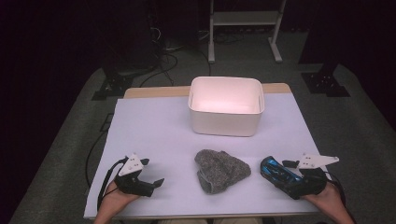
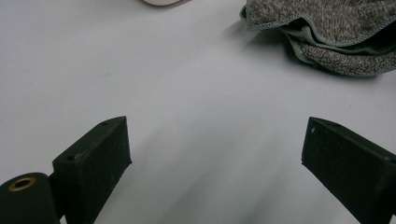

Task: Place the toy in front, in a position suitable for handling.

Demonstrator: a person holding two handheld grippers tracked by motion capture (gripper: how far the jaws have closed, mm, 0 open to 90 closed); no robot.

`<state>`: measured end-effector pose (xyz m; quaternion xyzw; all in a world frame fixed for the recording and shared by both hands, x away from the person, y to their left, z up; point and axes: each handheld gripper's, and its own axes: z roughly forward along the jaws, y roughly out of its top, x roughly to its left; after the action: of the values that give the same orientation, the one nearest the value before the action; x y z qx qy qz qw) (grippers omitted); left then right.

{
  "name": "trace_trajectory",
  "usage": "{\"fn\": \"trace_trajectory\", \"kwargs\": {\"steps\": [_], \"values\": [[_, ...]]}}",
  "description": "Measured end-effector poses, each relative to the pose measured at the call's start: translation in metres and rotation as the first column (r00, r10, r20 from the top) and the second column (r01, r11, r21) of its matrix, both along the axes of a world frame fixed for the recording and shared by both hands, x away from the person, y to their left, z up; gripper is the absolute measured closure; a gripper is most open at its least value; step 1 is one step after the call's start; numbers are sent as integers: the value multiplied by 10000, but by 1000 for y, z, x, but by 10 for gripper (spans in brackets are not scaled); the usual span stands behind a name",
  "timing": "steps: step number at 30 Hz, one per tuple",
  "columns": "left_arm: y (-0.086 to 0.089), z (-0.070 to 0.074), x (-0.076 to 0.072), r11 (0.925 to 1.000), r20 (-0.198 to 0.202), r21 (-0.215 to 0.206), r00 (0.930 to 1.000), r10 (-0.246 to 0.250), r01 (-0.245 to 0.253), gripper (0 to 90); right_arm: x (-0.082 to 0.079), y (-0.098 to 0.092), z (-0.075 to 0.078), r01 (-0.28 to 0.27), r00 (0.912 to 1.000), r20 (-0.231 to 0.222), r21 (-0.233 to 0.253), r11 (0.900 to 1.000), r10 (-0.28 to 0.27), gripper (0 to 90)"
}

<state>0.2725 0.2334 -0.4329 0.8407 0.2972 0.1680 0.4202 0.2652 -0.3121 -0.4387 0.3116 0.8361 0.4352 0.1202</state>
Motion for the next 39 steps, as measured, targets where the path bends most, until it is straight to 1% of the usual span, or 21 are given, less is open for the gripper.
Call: {"fn": "trace_trajectory", "kwargs": {"steps": [5, 9, 13, 14, 15, 17, 18, 19, 20, 23, 25, 26, 28, 29, 31, 32, 33, 35, 37, 38, 39], "values": [[-8, 4, 3, 9997, -8, -108, 9998, -198, 198, 72, 2, -2, 0, 55, 10000, -19, 109, 9999, -55, 133], [-24, 14, 9, 9976, 92, -84, 9976, -692, 693, 73, 3, -1, 2, 68, 10000, 57, 241, 9997, -70, 134], [-52, 31, 18, 9881, 345, 92, 9875, -1538, 1536, 73, 4, 1, 3, 17, 9999, 142, 242, 9997, -20, 133], [-52, 31, 18, 9881, 345, 92, 9875, -1538, 1536, 73, 4, 1, 3, 17, 9999, 142, 242, 9997, -20, 133], [-65, 37, 22, 9823, 387, 128, 9815, -1873, 1869, 73, 3, 1, 3, -33, 9999, 158, 186, 9998, 30, 133], [-79, 42, 26, 9733, 468, 371, 9726, -2279, 2263, 73, 3, 1, 3, -40, 9999, 132, 147, 9999, 38, 133], [-85, 44, 28, 9693, 468, 428, 9686, -2442, 2423, 73, 3, 1, 3, -51, 9999, 132, 166, 9998, 49, 133], [-85, 44, 28, 9693, 468, 428, 9686, -2442, 2423, 73, 3, 1, 3, -51, 9999, 132, 166, 9998, 49, 133], [-98, 47, 31, 9625, 487, 560, 9621, -2683, 2656, 73, 4, 1, 3, -72, 9999, 157, 218, 9997, 68, 133], [-113, 50, 37, 9519, 453, 595, 9518, -3034, 3006, 74, 4, 3, 4, -114, 9998, 178, 265, 9996, 110, 133], [-119, 50, 39, 9501, 456, 578, 9499, -3092, 3065, 74, 4, 3, 4, -105, 9998, 198, 223, 9997, 101, 134], [-129, 50, 42, 9411, 417, 689, 9415, -3343, 3311, 74, 4, 5, 4, -152, 9997, 208, 168, 9997, 148, 133], [-134, 49, 43, 9379, 360, 724, 9388, -3425, 3394, 74, 5, 5, 4, -188, 9996, 221, 156, 9997, 185, 133], [-144, 49, 45, 9284, 333, 846, 9302, -3656, 3618, 74, 5, 6, 4, -221, 9995, 223, 128, 9997, 218, 134], [-153, 49, 48, 9195, 319, 990, 9224, -3850, 3804, 77, 5, 6, 4, -233, 9995, 238, 167, 9996, 229, 134], [-153, 49, 48, 9195, 319, 990, 9224, -3850, 3804, 77, 5, 6, 4, -233, 9995, 238, 167, 9996, 229, 134], [-158, 49, 49, 9158, 318, 1010, 9188, -3936, 3888, 82, 6, 6, 5, -253, 9993, 283, 168, 9995, 248, 134], [-170, 46, 52, 9013, 211, 1054, 9052, -4246, 4203, 106, 6, 7, 6, -279, 9993, 273, 194, 9994, 274, 133], [-178, 43, 55, 8961, 104, 1033, 9004, -4350, 4317, 109, 5, 8, 5, -302, 9992, 275, 162, 9994, 298, 133], [-182, 41, 56, 8903, 0, 1074, 8955, -4451, 4426, 114, 5, 8, 5, -322, 9992, 258, 151, 9994, 318, 133], [-182, 41, 56, 8903, 0, 1074, 8955, -4451, 4426, 123, 5, 8, 5, -328, 9992, 239, 121, 9994, 326, 134]]}}
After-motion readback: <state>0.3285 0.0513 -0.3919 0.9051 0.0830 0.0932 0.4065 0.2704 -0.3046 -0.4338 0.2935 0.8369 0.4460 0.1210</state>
